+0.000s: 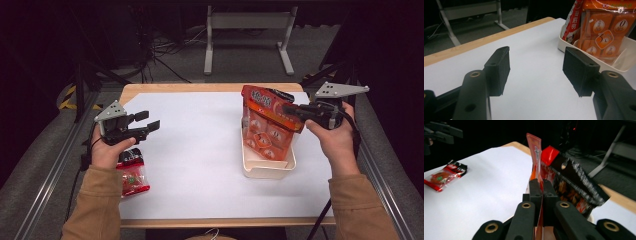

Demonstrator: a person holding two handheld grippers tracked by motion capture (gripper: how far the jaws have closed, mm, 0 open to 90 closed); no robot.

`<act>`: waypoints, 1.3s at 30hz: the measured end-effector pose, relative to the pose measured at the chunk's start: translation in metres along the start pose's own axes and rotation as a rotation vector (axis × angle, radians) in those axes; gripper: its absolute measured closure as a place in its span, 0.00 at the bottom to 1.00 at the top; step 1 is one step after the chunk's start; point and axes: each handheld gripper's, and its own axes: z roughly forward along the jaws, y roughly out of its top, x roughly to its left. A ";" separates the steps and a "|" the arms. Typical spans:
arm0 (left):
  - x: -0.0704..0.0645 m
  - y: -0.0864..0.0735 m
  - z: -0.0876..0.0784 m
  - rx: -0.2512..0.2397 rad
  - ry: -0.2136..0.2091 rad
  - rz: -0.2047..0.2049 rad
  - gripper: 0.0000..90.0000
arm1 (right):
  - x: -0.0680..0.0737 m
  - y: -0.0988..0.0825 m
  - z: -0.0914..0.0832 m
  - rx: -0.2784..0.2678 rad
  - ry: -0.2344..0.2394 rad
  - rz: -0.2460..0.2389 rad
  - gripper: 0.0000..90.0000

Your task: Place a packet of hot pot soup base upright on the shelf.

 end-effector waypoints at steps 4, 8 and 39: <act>0.002 -0.005 -0.003 0.025 0.007 0.011 0.43 | -0.002 -0.010 -0.004 -0.030 0.010 0.039 0.98; 0.003 -0.007 -0.005 0.015 0.016 0.013 0.43 | -0.004 -0.015 -0.008 -0.043 0.014 0.054 0.97; 0.005 -0.017 -0.034 0.049 0.075 0.063 0.36 | 0.013 -0.049 -0.060 -0.133 -0.132 0.105 0.51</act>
